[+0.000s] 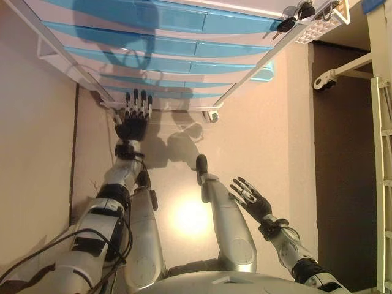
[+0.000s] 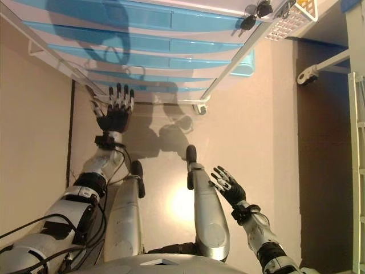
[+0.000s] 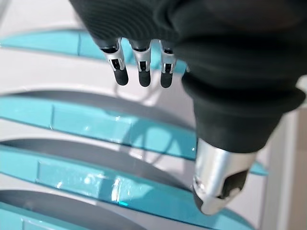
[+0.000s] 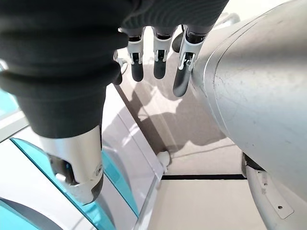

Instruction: Open the drawer and pick up the medicine

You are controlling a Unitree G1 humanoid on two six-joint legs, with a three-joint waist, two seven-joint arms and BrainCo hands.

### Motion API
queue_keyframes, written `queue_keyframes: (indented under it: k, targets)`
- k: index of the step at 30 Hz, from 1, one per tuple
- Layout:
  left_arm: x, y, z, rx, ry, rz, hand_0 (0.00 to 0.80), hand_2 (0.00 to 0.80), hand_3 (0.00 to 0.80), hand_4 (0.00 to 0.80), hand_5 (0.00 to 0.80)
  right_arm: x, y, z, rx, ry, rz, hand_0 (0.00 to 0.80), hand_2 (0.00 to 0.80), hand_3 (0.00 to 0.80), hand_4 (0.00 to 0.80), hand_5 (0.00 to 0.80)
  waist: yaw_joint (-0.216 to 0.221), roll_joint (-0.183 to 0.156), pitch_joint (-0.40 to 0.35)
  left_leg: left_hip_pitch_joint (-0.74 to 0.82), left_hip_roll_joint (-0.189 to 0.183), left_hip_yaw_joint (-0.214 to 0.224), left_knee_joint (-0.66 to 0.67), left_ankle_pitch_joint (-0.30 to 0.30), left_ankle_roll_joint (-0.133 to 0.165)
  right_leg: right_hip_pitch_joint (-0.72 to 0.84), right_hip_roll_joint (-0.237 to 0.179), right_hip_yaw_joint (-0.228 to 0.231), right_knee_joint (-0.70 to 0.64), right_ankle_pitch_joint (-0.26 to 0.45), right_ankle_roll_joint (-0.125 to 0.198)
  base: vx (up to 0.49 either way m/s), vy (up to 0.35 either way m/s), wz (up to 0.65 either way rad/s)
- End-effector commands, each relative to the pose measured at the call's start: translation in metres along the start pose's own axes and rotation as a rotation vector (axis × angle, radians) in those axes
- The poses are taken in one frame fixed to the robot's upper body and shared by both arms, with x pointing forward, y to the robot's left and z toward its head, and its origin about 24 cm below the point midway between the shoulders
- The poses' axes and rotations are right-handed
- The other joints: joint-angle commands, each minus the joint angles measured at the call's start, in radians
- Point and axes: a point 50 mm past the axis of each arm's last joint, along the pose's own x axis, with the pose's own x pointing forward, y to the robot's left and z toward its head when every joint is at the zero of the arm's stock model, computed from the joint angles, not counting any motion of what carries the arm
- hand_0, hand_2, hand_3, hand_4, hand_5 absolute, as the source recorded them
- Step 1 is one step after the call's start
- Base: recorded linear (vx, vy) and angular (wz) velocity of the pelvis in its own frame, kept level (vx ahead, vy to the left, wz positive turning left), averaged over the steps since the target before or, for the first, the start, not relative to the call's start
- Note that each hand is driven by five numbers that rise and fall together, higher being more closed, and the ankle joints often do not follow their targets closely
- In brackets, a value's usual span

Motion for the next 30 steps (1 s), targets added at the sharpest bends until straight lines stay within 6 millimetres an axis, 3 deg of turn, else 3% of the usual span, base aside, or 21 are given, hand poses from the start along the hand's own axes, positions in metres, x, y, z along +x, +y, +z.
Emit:
queue_keyframes:
  k: [1, 10, 19, 26, 27, 28, 29, 30]
  targets:
    - [0.027, -0.031, 0.006, 0.016, -0.016, -0.119, 0.0, 0.0, 0.0, 0.0, 0.0, -0.026, 0.002, -0.042, 0.014, 0.168, 0.023, 0.0, 0.0, 0.0, 0.0, 0.0, 0.004, -0.002, -0.017, -0.026, -0.021, 0.049, -0.034, 0.024, 0.051, -0.003, 0.042, -0.036, 0.1, -0.041, -0.003, 0.0, 0.0, 0.0]
    - [0.065, -0.072, 0.0, 0.081, 0.0, -0.218, 0.0, 0.0, 0.0, 0.0, 0.0, -0.028, 0.002, -0.042, -0.004, 0.174, 0.042, 0.0, 0.0, 0.0, 0.0, 0.0, -0.012, -0.002, -0.006, -0.024, -0.01, 0.064, -0.042, 0.022, 0.042, 0.011, 0.037, -0.041, 0.061, -0.03, -0.009, 0.0, 0.0, 0.0]
    - [0.083, -0.1, 0.008, 0.164, 0.011, -0.296, 0.0, 0.0, 0.0, 0.0, 0.0, -0.031, 0.001, -0.046, 0.0, 0.174, 0.053, 0.0, 0.0, 0.0, 0.0, 0.0, -0.014, -0.005, -0.006, -0.014, 0.003, 0.075, -0.051, 0.021, 0.035, 0.036, 0.039, -0.05, 0.027, -0.023, -0.015, -0.001, -0.007, -0.01]
    - [0.085, -0.116, 0.011, 0.253, -0.006, -0.403, 0.0, 0.0, 0.0, 0.0, 0.0, -0.032, 0.0, -0.046, -0.004, 0.169, 0.055, 0.0, 0.0, 0.0, 0.0, 0.0, -0.008, -0.001, -0.005, -0.004, 0.005, 0.075, -0.068, 0.025, 0.032, 0.054, 0.041, -0.052, 0.005, -0.021, -0.018, 0.0, 0.0, 0.0]
    - [0.083, -0.118, 0.011, 0.278, -0.002, -0.427, 0.251, 0.251, 0.251, 0.251, 0.251, -0.032, 0.0, -0.046, -0.002, 0.168, 0.055, 0.0, 0.0, 0.0, 0.0, 0.0, -0.006, 0.0, -0.005, 0.002, 0.005, 0.074, -0.077, 0.028, 0.031, 0.06, 0.041, -0.054, -0.002, -0.021, -0.018, 0.0, 0.0, 0.0]
    - [0.083, -0.12, 0.009, 0.296, 0.002, -0.443, 0.703, 0.703, 0.703, 0.703, 0.703, -0.032, 0.001, -0.046, -0.004, 0.168, 0.056, 0.0, 0.0, 0.0, 0.0, 0.0, -0.003, 0.0, -0.005, 0.006, 0.006, 0.076, -0.085, 0.031, 0.03, 0.064, 0.041, -0.057, -0.007, -0.021, -0.019, 0.0, 0.0, 0.0]
    - [0.082, -0.121, 0.009, 0.305, 0.0, -0.455, 0.8, 0.8, 0.8, 0.8, 0.8, -0.032, 0.001, -0.046, -0.006, 0.167, 0.057, 0.0, 0.0, 0.0, 0.0, 0.0, -0.001, -0.001, -0.005, 0.006, 0.007, 0.076, -0.089, 0.034, 0.029, 0.066, 0.041, -0.058, -0.01, -0.02, -0.019, 0.0, 0.0, 0.0]
    - [0.082, -0.124, 0.009, 0.308, -0.001, -0.469, 0.8, 0.8, 0.8, 0.8, 0.8, -0.032, 0.002, -0.046, -0.006, 0.165, 0.056, 0.0, 0.0, 0.0, 0.0, 0.0, 0.001, 0.0, -0.005, 0.01, 0.007, 0.076, -0.095, 0.037, 0.028, 0.071, 0.041, -0.061, -0.014, -0.02, -0.02, 0.0, 0.0, 0.0]
